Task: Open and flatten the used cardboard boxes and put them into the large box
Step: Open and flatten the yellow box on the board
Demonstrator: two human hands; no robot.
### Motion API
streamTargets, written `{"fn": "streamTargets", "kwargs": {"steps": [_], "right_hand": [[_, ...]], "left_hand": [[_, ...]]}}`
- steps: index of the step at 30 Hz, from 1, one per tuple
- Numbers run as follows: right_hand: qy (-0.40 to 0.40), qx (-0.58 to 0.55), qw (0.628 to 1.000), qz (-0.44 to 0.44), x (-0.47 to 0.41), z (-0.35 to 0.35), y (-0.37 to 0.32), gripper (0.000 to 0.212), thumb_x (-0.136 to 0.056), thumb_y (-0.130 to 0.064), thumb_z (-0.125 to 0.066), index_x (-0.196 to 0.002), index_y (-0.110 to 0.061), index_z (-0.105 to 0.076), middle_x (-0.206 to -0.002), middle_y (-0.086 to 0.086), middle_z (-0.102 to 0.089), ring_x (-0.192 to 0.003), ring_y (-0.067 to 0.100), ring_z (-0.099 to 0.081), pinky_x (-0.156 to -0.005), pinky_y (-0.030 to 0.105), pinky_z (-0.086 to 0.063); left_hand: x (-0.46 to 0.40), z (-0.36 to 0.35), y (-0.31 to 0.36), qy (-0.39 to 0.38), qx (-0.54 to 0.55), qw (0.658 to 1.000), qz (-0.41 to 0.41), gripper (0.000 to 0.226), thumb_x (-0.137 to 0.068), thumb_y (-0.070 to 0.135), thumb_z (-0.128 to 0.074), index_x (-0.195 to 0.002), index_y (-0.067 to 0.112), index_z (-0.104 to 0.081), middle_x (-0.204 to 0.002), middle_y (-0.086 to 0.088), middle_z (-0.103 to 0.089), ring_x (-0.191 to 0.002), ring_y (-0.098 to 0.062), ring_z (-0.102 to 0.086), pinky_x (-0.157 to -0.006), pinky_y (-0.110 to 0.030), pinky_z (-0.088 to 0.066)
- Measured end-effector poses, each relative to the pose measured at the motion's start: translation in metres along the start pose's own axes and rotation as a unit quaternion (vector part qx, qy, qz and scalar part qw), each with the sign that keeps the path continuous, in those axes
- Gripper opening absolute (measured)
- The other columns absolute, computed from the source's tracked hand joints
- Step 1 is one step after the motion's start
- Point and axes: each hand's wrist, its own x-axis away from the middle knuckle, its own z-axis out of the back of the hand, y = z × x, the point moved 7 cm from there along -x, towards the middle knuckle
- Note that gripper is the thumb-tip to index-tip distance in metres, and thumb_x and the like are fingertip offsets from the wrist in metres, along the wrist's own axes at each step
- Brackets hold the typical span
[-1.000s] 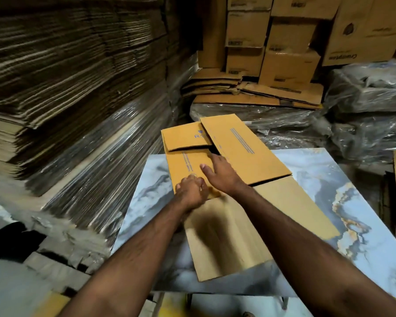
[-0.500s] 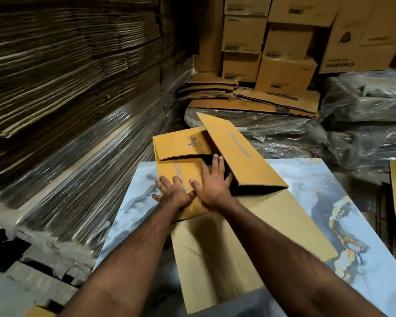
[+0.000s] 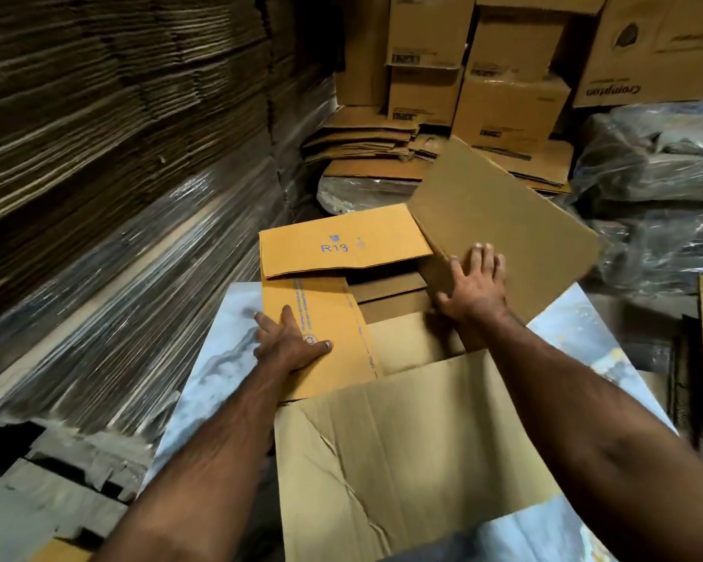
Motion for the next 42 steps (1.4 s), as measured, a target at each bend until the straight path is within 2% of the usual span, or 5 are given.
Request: {"fn": "streamTargets", "kwargs": {"steps": [7, 15, 28, 36, 42], "right_hand": [[-0.086, -0.111, 0.99, -0.012, 0.017, -0.048, 0.026, 0.093, -0.088, -0.021, -0.061, -0.157, -0.022, 0.001, -0.159, 0.011, -0.018, -0.136, 0.036, -0.035, -0.098, 0.055, -0.045], [-0.017, -0.142, 0.986, -0.089, 0.071, -0.051, 0.056, 0.081, -0.089, -0.005, -0.05, -0.157, -0.02, -0.009, -0.144, 0.014, -0.038, -0.108, 0.04, -0.059, -0.068, 0.04, -0.041], [-0.04, 0.033, 0.981, -0.186, 0.174, -0.047, 0.089, 0.085, -0.091, -0.02, -0.056, -0.157, -0.019, -0.003, -0.163, 0.018, -0.009, -0.145, 0.037, -0.021, -0.112, 0.059, -0.028], [-0.04, -0.02, 0.999, 0.027, 0.134, -0.047, -0.004, 0.081, -0.09, -0.011, -0.052, -0.157, -0.02, -0.007, -0.165, 0.015, 0.003, -0.152, 0.034, 0.006, -0.12, 0.06, -0.006], [-0.132, -0.031, 0.99, 0.035, 0.088, -0.071, -0.013, 0.09, -0.091, -0.023, -0.062, -0.158, -0.02, -0.003, -0.164, 0.016, 0.011, -0.152, 0.034, 0.007, -0.121, 0.057, -0.007]], "left_hand": [[-0.011, -0.002, 0.007, 0.021, -0.018, 0.999, -0.046, 0.115, -0.07, 0.071, -0.072, -0.154, 0.026, -0.008, -0.156, -0.022, -0.002, -0.14, -0.042, -0.024, -0.109, -0.049, -0.034], [0.005, -0.009, 0.03, 0.013, -0.032, 0.994, -0.108, 0.11, -0.069, 0.071, -0.073, -0.152, 0.027, -0.016, -0.15, -0.018, -0.014, -0.137, -0.038, -0.029, -0.105, -0.046, -0.037], [0.053, -0.04, 0.046, -0.02, -0.008, 0.987, -0.159, 0.086, -0.079, 0.061, -0.066, -0.147, 0.03, -0.023, -0.157, -0.018, -0.005, -0.139, -0.039, -0.024, -0.107, -0.048, -0.036], [0.023, -0.012, 0.078, 0.017, -0.024, 0.992, -0.121, 0.07, -0.085, 0.05, -0.06, -0.138, 0.015, -0.032, -0.155, -0.018, -0.01, -0.145, -0.035, -0.009, -0.111, -0.047, -0.029], [-0.005, -0.018, 0.078, 0.046, 0.083, 0.985, -0.146, 0.078, -0.087, 0.062, -0.054, -0.149, 0.028, -0.021, -0.152, -0.018, -0.023, -0.125, -0.045, -0.047, -0.099, -0.047, -0.044]]}}
